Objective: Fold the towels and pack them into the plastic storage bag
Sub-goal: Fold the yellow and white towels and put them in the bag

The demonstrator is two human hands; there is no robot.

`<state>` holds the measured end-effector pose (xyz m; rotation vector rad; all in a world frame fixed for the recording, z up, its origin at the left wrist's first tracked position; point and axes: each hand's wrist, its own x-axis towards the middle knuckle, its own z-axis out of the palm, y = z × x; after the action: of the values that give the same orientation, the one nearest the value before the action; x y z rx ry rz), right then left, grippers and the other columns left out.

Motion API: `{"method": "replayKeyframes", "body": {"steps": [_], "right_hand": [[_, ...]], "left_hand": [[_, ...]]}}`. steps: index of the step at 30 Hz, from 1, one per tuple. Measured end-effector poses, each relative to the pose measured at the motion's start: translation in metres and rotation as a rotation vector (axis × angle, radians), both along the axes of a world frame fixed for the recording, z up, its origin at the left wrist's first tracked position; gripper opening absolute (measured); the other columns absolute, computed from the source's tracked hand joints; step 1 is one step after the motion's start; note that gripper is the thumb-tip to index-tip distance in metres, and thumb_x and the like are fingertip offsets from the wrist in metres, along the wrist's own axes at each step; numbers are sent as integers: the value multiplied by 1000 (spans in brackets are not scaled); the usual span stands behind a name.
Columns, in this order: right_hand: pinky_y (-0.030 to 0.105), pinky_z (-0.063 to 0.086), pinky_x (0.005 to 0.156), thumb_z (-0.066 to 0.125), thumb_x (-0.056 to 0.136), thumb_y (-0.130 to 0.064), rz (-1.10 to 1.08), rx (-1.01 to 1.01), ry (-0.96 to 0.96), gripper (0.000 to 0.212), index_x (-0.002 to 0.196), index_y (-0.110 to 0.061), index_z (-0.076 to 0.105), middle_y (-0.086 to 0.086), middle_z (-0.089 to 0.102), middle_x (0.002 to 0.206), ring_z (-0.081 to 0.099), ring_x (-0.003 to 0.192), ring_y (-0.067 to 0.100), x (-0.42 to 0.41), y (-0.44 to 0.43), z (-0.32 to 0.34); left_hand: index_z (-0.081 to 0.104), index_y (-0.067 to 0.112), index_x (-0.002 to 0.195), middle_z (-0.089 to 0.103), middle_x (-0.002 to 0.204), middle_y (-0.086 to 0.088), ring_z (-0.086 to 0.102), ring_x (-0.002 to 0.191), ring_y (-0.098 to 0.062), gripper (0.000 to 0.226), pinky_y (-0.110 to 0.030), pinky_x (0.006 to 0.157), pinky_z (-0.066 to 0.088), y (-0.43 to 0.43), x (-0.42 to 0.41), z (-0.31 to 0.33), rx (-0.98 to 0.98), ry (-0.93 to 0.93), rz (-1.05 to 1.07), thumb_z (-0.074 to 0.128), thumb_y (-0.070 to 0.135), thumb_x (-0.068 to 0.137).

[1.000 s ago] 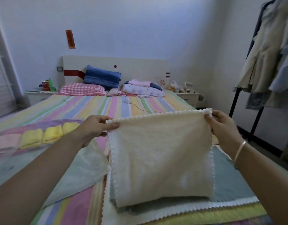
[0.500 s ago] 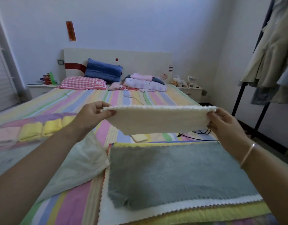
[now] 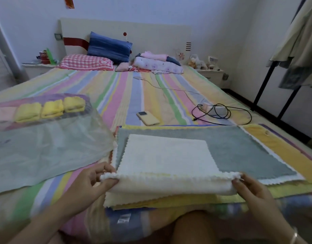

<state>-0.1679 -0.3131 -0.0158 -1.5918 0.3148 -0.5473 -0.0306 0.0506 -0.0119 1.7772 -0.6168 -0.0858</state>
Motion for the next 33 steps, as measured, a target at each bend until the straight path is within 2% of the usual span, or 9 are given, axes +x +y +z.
{"method": "replayKeyframes", "body": {"steps": [4,9,14,18,24,26,29,31,33], "right_hand": [[14,46,56,52,95,-11,-50,-106,3,16,86,-14,65,-8,69,70,59,62,1,36,-4,15],[32,40,61,54,95,-16,-225,-323,114,13,83,-19,59,4,63,76,53,69,19,122,-28,15],[28,36,73,53,95,-26,-222,-424,413,9,95,-20,60,6,61,89,55,85,24,176,-50,-17],[27,33,73,53,95,-19,-196,-423,463,9,94,-14,60,7,59,90,51,84,21,177,-50,-32],[28,34,73,53,96,-26,-171,-343,551,25,106,-6,64,7,58,94,50,86,21,172,-51,-26],[28,35,59,56,95,-31,-138,-203,555,24,101,-10,66,6,56,77,49,67,21,164,-51,-17],[22,29,43,63,90,-27,-106,27,546,21,87,-7,66,3,42,54,36,48,17,148,-45,-1],[24,31,47,65,88,-25,-66,19,573,21,86,-4,64,4,43,58,39,53,17,142,-43,5],[28,31,53,67,87,-29,-10,-105,649,25,82,-5,62,7,45,63,41,57,20,138,-44,11]], "left_hand": [[62,22,83,59,69,1,54,65,-8,14,-19,56,42,-30,35,4,-38,-56,225,65,34,90],[55,9,101,61,82,-6,58,82,-29,16,-34,67,39,-86,106,3,221,-237,517,56,24,96],[45,13,99,51,70,-2,59,86,-36,13,-37,67,36,-108,162,-19,584,-247,428,48,26,99],[45,12,104,44,61,3,57,77,-32,17,-39,70,39,-112,173,-28,670,-238,390,44,29,101],[52,13,94,57,84,3,58,81,-16,28,-27,65,40,-104,172,-14,488,100,383,55,41,95],[58,17,102,66,93,0,65,83,-17,27,-27,68,51,-97,167,-6,334,274,328,62,41,91],[47,18,132,62,121,-15,65,97,-29,63,-28,58,50,-81,160,-4,369,410,310,70,50,82],[42,21,139,61,122,-16,67,92,-25,82,-26,53,45,-73,155,-6,442,441,298,74,58,73],[44,21,137,67,113,-12,69,78,-16,80,-23,52,48,-67,149,-8,350,494,239,79,51,71]]}}
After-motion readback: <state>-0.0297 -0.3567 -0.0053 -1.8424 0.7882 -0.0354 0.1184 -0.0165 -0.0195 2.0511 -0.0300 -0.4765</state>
